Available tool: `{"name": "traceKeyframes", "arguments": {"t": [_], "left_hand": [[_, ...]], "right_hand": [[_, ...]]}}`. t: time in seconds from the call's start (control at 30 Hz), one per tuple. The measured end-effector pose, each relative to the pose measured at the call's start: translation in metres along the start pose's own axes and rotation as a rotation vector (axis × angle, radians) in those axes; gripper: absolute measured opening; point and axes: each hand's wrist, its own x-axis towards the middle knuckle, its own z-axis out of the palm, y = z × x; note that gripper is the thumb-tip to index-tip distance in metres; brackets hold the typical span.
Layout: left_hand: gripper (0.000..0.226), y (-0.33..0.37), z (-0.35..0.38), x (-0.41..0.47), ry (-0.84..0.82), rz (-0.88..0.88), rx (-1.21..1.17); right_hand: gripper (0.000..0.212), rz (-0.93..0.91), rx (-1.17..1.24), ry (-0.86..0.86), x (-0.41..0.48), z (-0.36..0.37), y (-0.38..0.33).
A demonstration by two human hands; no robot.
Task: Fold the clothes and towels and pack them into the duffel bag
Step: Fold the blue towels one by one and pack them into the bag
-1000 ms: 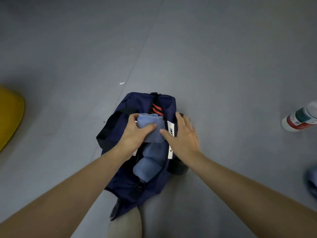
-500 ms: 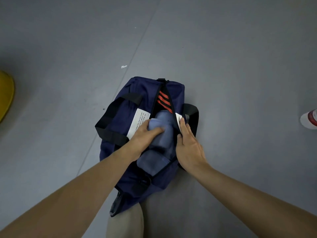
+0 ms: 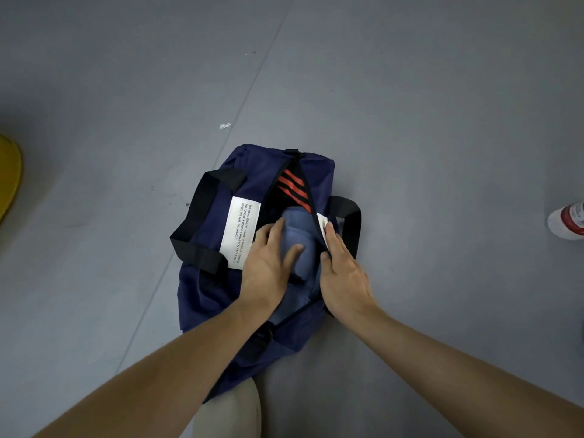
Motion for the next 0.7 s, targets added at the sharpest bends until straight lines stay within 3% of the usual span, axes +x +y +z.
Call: {"name": "traceKeyframes", "arguments": {"t": [0.07,0.17,0.23,0.33,0.43,0.57,0.7], "left_hand": [[0.062,0.006,0.001,-0.009,0.038,0.105,0.063],[0.075,0.012,0.005,-0.012,-0.064,0.006,0.016],[0.08,0.015,0.004,-0.005,-0.096,-0.079,-0.126],[0.08,0.016,0.002,0.004,-0.148,-0.051,-0.425],[0.077,0.015,0.014,-0.005,-0.245,0.008,-0.273],[0.075,0.022,0.024,-0.002,-0.201,0.038,0.057],[0.075,0.026,0.017,-0.006,-0.237,-0.008,-0.107]], "right_hand": [[0.058,0.0,0.005,0.0,0.0,-0.001,0.003],[0.058,0.008,0.02,-0.011,0.001,-0.002,0.006],[0.058,-0.003,0.036,-0.008,0.0,-0.003,0.006],[0.057,-0.018,0.073,-0.004,0.001,-0.002,0.008],[0.058,-0.017,0.059,-0.018,0.001,-0.003,0.009],[0.062,-0.037,0.011,-0.02,0.001,-0.002,0.007],[0.071,-0.075,0.045,-0.048,-0.004,-0.004,0.009]]}}
